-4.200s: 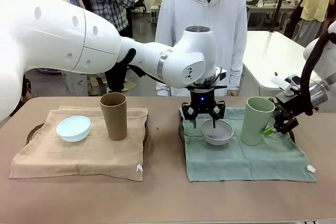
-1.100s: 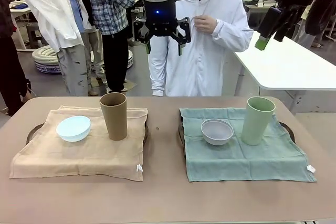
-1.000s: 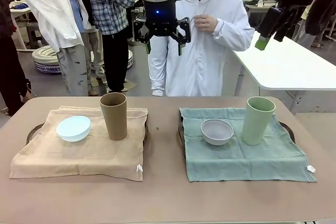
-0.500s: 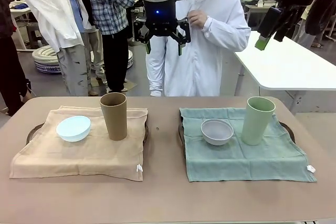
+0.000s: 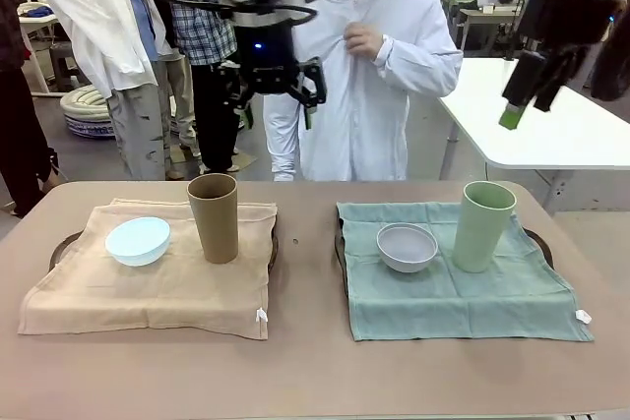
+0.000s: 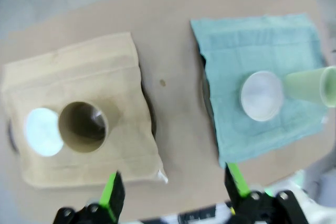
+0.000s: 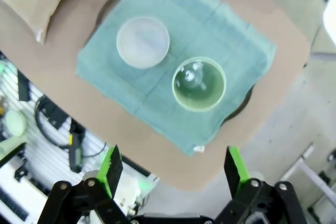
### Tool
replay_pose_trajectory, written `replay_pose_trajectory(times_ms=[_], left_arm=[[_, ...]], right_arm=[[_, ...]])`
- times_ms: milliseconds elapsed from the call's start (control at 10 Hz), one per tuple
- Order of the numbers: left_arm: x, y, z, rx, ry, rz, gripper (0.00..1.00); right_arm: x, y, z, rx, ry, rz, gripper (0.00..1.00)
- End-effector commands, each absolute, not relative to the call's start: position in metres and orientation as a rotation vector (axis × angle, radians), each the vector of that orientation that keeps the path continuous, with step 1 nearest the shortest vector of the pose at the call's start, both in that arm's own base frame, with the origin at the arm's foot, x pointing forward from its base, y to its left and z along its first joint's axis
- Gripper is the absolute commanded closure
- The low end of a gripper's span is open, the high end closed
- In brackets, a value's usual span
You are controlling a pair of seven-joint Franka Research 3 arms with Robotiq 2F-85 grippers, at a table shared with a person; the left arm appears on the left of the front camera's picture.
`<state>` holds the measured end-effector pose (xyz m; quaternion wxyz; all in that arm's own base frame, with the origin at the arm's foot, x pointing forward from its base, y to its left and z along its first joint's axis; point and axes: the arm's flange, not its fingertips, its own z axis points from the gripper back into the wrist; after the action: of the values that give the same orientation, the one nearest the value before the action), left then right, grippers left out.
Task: Set up a tray with a mat and arrange the tableware.
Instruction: Place the Picnic Bowl and Reusable plastic cup back onto the Handle tray in front of the human's position.
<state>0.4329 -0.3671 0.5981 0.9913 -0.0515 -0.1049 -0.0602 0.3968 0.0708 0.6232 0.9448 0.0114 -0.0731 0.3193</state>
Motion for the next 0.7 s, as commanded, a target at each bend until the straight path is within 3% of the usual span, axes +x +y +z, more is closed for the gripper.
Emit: replay_pose_trajectory(times_ms=[0, 300, 500, 600], left_arm=[[0.409, -0.301, 0.612, -0.218, -0.212, -0.136, 0.0], [0.404, -0.218, 0.627, -0.353, -0.204, -0.11, 0.0], [0.405, -0.164, 0.625, -0.486, -0.156, -0.071, 0.0], [0.405, -0.143, 0.622, -0.552, -0.15, -0.051, 0.0]], right_arm=[[0.374, 0.036, 0.628, 0.061, -0.104, 0.581, 0.0], [0.361, -0.041, 0.619, 0.135, -0.102, 0.409, 0.0], [0.357, -0.092, 0.609, 0.3, -0.092, 0.289, 0.0], [0.355, -0.104, 0.607, 0.465, -0.108, 0.256, 0.0]])
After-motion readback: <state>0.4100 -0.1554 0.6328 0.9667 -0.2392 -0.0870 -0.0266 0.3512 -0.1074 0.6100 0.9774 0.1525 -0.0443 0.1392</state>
